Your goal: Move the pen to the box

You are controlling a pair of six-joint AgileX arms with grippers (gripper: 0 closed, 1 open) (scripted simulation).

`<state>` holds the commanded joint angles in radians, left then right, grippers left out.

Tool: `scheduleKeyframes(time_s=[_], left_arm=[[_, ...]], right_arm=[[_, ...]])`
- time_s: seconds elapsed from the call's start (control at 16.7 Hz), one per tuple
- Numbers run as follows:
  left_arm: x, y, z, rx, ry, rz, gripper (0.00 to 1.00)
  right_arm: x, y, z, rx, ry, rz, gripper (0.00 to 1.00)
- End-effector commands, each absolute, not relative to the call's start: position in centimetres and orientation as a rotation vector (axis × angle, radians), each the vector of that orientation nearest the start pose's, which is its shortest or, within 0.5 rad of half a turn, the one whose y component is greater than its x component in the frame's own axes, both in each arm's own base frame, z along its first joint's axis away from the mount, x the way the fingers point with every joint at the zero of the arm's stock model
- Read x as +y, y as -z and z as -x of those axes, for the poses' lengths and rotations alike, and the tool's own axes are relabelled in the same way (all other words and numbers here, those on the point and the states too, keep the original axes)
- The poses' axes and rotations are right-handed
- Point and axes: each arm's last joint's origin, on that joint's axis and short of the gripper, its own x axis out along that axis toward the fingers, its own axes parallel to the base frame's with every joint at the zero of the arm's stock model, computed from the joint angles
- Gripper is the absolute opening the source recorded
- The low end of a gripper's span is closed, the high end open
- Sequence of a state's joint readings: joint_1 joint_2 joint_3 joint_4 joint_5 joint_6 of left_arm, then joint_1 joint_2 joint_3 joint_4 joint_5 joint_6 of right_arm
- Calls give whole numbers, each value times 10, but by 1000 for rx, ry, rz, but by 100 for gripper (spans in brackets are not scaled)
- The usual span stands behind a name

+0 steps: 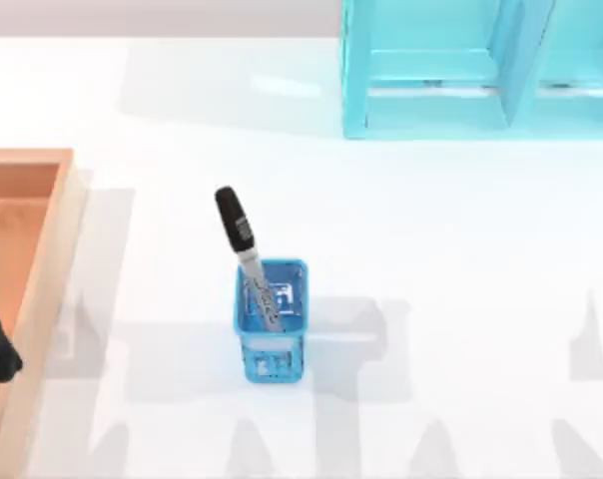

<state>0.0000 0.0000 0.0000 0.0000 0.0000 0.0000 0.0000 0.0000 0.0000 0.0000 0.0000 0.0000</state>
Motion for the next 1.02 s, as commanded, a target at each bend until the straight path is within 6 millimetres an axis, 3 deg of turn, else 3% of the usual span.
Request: scheduleKeyframes(time_s=[0.3, 0.6, 1.02], left_arm=[[-4, -161, -110, 2, 42, 27, 100], [-17, -158, -128, 40, 192, 129, 100], [-49, -130, -155, 197, 453, 316, 100]], right_arm=[[-1, -160, -106, 0, 0, 0, 100], [-1, -160, -106, 0, 0, 0, 100], [-1, -160, -106, 0, 0, 0, 100]])
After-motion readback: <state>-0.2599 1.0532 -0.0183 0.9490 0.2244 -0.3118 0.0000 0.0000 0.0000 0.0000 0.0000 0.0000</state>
